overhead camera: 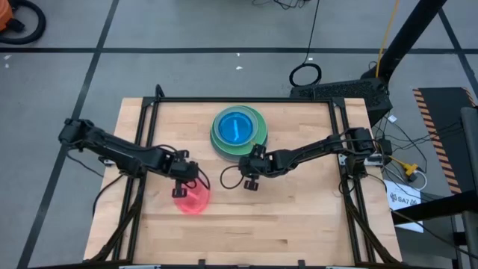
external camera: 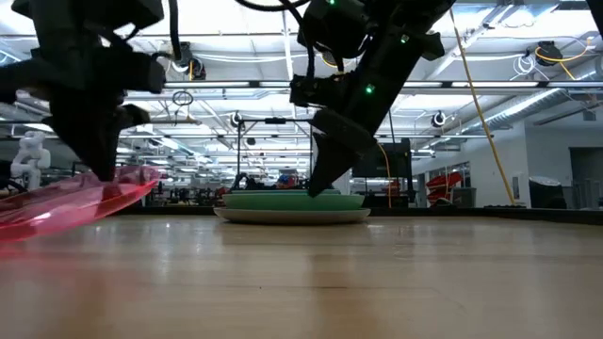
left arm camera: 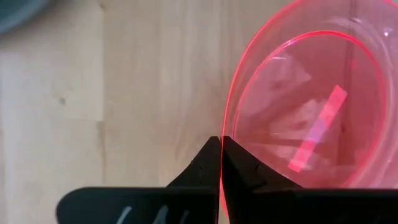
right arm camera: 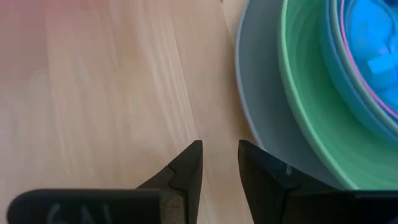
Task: Stack plastic plates
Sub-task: Stack the pink plate on the blue plate
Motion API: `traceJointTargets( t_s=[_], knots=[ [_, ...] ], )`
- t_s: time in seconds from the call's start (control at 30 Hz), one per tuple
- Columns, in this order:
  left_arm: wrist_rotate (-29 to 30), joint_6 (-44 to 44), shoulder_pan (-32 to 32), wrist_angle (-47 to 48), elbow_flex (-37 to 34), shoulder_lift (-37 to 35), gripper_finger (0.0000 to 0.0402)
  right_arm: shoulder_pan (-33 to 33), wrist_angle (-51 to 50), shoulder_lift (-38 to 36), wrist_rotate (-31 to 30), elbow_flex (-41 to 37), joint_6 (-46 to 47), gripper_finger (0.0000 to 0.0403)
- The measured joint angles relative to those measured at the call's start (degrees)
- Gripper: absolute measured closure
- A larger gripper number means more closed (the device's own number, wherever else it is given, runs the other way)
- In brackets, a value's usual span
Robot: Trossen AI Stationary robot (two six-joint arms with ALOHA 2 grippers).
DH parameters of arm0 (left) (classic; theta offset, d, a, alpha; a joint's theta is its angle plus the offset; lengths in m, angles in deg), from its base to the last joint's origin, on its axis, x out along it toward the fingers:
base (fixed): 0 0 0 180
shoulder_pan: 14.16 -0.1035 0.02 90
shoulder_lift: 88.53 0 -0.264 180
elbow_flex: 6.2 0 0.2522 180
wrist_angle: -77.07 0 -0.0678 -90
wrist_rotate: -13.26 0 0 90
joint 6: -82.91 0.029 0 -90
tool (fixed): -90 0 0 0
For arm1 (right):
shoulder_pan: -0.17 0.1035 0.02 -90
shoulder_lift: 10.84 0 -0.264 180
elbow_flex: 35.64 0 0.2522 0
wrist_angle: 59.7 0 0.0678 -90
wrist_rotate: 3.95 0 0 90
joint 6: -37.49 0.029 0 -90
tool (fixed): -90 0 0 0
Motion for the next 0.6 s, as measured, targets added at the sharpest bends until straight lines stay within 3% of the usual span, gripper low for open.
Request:
traceJointTargets(
  t_s=[0.13, 0.4, 0.6],
  knots=[
    [2.16, -2.48, -0.04, -0.43, 0.0, -1.86, 0.0398, -0.01, 3.86, -0.04, 0.68, 0.0, 0.16, 0.0307],
    [3.54, -7.32, -0.04, -1.61, 0.0, -2.23, 0.0398, -0.01, 20.29, -0.04, 7.75, 0.0, 3.73, 0.0305],
    [5.43, -9.68, -0.04, -1.65, 0.0, -2.23, 0.0398, -0.01, 27.82, 1.61, 13.1, 0.04, 9.06, 0.0272]
  ],
)
